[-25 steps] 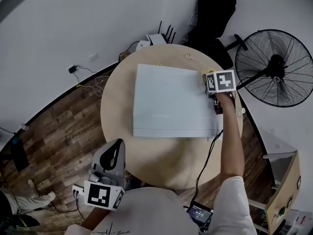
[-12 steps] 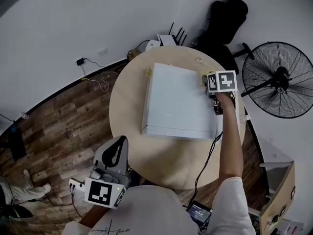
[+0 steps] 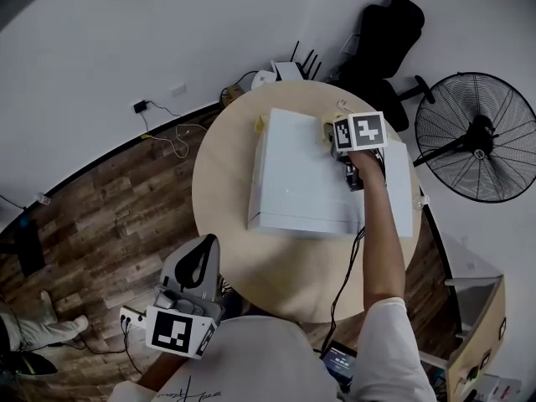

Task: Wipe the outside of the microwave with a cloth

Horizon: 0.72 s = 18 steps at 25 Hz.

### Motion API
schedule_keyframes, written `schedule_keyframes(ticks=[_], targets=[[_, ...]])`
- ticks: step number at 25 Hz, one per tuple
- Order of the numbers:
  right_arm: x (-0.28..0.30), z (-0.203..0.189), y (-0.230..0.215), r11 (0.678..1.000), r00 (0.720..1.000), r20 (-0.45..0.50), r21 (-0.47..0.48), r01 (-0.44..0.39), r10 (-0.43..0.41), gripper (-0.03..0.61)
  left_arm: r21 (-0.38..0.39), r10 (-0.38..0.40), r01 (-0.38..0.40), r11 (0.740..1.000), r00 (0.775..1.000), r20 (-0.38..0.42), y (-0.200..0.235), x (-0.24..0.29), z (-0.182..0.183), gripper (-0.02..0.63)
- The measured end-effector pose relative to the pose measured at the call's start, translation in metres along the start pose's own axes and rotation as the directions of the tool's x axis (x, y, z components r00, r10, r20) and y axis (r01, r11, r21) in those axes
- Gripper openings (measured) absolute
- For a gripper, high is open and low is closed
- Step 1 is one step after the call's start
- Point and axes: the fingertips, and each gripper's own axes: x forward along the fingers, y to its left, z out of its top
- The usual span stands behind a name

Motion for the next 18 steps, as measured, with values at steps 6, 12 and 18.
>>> schedule_keyframes(ticks=[6, 12, 18], targets=[[0.008, 0.015, 0.035, 0.999, 0.999, 0.018, -0.026, -0.041, 0.041, 0.132, -0.003, 0.001, -0.001, 1.0, 1.0, -0.001, 0.001, -0.007, 0.0, -0.011], [0.013, 0.026, 0.065, 0.995, 0.997, 0.029, -0.066, -0.071, 0.073, 0.132, -0.014, 0.025, -0.025, 1.0, 1.0, 0.002, 0.007, -0.016, -0.001, -0.011], [0.018, 0.038, 0.097, 0.988, 0.991, 0.041, -0.089, -0.126, 0.13, 0.132, -0.016, 0.049, -0.049, 0.999, 0.999, 0.008, 0.007, -0.024, 0.0, -0.011]])
